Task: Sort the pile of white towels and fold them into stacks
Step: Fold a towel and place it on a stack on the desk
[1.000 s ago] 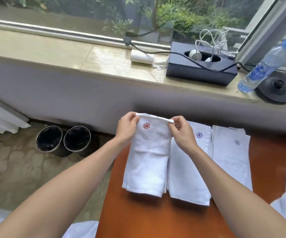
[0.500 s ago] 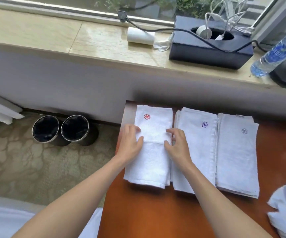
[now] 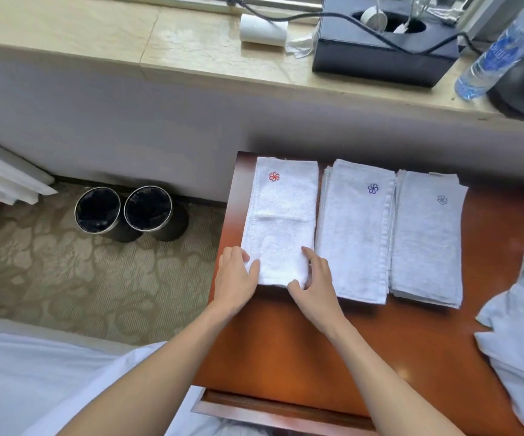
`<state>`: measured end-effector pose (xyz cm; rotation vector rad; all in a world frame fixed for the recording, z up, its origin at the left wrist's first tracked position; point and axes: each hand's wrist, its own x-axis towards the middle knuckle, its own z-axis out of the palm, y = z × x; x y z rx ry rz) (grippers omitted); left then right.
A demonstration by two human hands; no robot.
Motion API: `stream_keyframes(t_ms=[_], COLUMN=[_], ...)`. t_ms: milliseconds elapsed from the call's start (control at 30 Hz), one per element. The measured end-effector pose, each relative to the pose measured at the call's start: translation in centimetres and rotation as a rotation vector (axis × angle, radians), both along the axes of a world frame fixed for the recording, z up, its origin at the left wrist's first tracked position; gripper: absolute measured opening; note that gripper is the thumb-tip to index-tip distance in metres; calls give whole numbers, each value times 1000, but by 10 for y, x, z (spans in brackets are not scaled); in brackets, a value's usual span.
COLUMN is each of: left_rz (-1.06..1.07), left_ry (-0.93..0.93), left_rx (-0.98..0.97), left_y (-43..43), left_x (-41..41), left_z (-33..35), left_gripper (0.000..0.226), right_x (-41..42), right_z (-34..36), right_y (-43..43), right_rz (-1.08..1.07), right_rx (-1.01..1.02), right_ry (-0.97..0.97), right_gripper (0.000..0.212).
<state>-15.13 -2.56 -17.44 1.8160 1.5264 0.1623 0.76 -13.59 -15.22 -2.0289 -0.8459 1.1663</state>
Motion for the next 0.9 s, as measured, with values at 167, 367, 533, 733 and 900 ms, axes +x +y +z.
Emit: stream_keyframes(t_ms=[167, 367, 533, 733, 900], left_rz=[90, 106, 95, 88, 130], left_ry=[-28, 7, 21, -51, -59], left_rx=[-124, -148, -101, -57, -111], left_y=[2, -3, 0, -13, -7], left_x=[5, 8, 14, 12, 5], left_z=[2, 8, 12, 18, 14], left_gripper=[18, 31, 15, 14, 13], right_x=[2, 3, 5, 12, 8], right_z=[-3, -6, -4, -1, -4], right_y=[-15, -7, -11, -17, -22], right_rz=[158, 76, 91, 118, 267], right_rx=[5, 31, 65, 53, -37], right_ry=[-87, -166, -184, -332, -472], right_gripper=[101, 86, 90, 76, 66])
